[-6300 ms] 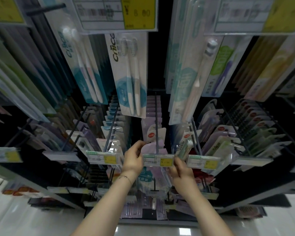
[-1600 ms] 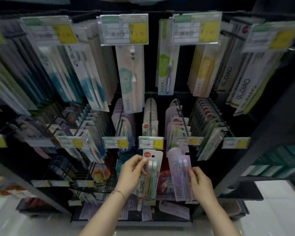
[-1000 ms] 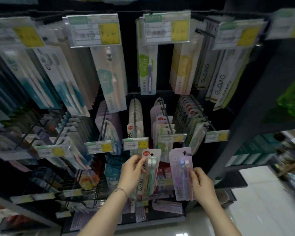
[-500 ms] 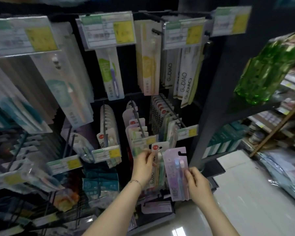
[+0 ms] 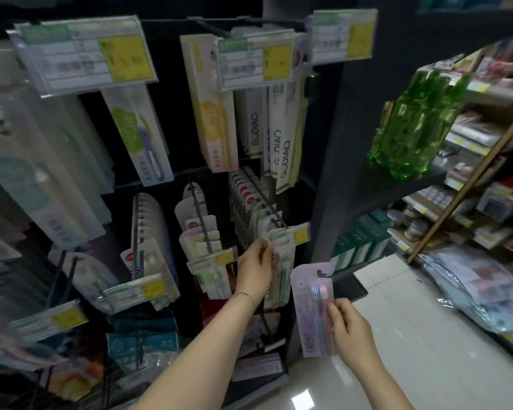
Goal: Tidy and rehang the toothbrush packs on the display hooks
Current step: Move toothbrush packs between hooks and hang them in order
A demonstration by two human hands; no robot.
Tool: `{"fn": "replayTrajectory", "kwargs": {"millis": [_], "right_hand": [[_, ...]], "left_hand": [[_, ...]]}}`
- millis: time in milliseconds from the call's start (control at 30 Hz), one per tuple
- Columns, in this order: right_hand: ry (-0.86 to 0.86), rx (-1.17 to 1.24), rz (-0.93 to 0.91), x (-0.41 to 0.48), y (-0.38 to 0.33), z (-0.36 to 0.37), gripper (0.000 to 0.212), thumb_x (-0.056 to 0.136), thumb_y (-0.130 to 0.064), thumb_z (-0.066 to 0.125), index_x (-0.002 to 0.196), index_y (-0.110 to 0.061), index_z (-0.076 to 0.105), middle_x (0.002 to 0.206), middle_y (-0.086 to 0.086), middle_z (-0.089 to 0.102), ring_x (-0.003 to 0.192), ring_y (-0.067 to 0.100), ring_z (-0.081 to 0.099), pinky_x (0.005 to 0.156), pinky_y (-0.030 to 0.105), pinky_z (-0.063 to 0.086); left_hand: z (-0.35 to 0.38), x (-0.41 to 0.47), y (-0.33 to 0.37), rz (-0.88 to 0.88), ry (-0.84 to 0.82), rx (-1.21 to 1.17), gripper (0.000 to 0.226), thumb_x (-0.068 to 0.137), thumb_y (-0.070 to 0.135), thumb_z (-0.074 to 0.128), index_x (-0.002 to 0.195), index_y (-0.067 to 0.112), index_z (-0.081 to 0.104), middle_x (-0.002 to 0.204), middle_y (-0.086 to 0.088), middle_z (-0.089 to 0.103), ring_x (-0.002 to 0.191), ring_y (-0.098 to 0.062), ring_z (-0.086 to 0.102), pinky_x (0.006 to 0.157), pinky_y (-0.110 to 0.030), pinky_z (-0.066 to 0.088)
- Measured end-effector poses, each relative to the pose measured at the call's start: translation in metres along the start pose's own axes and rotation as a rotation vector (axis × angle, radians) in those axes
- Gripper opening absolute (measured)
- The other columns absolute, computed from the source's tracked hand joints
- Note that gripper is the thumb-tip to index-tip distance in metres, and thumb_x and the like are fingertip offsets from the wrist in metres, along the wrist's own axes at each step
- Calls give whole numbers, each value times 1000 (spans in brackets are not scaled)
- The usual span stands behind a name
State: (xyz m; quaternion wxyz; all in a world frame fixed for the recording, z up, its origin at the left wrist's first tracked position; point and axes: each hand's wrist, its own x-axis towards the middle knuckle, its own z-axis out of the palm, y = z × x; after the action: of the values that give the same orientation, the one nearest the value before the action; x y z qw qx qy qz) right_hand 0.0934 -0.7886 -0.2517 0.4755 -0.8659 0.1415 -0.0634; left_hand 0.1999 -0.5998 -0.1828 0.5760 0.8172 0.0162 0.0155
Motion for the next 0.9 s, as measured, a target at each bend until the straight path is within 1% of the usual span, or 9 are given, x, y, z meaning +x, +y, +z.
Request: {"fn": "replayTrajectory", "kwargs": {"millis": [133,267,367,467,600,633,733,800,900], "right_hand": [[-13,1,0,3,1,-4,18,100,-22,50,84,-21,58,79,-3,64,76,12,61,62,27,47],[-14,2,5,6,2,-3,17,100,-22,50,86,-20,59,81,-3,65,77,13,61,62,26,47],[-19,5,7,7,2,-3,17,100,-23,50,86,-21,59,81,-3,65,78,12,62,62,26,48],[-24,6,12,7,3,-3,17,100,-23,50,86,-21,59,81,-3,65,77,13,62,61,25,47],[-29,11,15,7,2,-3,18,101,-23,50,86,-21,59,80,-2,65,76,14,62,61,26,47],[-35,14,20,7,1,-3,18,101,-23,49,86,-20,59,80,-2,65,77,13,62,61,25,47],[-37,19,30,8,0,-5,17,101,-24,49,87,-20,59,81,-2,65,78,13,62,62,26,48],[-26,21,25,9,1,-6,18,101,-24,49,86,-20,59,80,-2,65,77,14,62,62,28,48],[-36,28,27,7,0,-5,18,101,-23,49,86,-20,59,80,-2,65,77,14,62,61,25,47]], "left_hand": [[6,2,3,11,19,-30,20,105,17,46,98,9,63,91,-6,70,86,-20,67,77,-31,57],[11,1,0,12,61,-64,19,104,17,47,95,12,63,89,-6,69,87,-25,67,77,-36,58],[12,-1,-3,8,81,-61,19,104,16,47,93,14,63,87,-2,69,80,-16,65,70,-23,53],[14,-2,-3,28,55,-19,18,103,15,47,101,13,65,93,1,70,84,-9,64,69,-12,48],[17,-4,-4,40,55,-19,19,103,15,48,107,17,66,96,7,69,81,5,59,73,-9,47],[18,-5,-4,33,73,-39,19,103,14,47,104,18,66,94,6,69,78,5,59,71,-10,47],[17,-5,-4,-2,129,-95,20,104,15,47,90,17,62,85,-3,68,70,-7,58,63,-19,49],[18,-6,-4,-12,165,-94,20,103,14,48,88,15,62,80,0,65,66,-5,54,58,-13,45],[20,-7,-1,-11,161,-97,19,102,12,49,89,15,62,76,6,63,65,-2,55,64,-17,48]]}}
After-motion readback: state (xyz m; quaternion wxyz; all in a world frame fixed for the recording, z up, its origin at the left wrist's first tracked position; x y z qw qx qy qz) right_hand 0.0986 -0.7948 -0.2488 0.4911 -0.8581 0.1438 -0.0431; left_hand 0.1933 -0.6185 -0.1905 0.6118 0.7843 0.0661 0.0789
